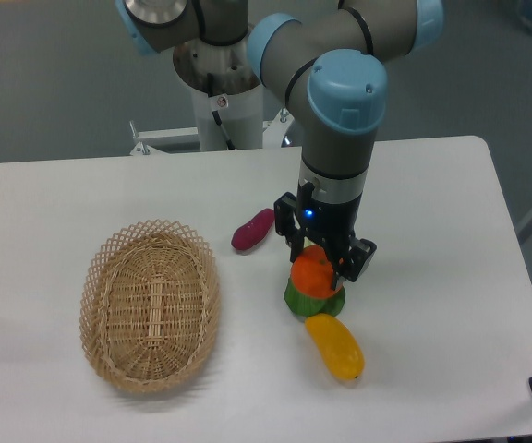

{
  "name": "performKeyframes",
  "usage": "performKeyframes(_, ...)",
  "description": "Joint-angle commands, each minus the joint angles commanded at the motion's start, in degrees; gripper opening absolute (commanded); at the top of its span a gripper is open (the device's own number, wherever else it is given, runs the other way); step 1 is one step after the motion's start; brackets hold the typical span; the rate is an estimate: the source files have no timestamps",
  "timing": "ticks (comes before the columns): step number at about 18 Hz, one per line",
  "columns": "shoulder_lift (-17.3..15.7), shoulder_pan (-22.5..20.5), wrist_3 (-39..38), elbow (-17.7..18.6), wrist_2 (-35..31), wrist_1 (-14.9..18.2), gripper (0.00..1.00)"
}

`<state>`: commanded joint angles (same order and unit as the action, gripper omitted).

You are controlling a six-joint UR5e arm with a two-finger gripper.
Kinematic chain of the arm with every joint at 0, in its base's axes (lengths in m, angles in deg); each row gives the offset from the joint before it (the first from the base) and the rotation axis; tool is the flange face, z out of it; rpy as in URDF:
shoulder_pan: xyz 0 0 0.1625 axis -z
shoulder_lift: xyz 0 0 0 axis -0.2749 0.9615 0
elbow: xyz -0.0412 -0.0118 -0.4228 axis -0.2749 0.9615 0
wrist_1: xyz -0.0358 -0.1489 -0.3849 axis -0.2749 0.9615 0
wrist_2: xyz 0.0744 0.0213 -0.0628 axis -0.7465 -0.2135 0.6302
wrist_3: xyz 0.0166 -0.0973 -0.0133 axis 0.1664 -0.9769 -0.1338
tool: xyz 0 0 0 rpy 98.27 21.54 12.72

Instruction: Place the orange on the table

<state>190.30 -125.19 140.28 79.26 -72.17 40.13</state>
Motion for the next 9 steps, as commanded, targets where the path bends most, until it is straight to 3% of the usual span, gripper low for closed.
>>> performKeyframes(9,0.0,-0.2,0.1,0.4,-0.2,0.1,0.59)
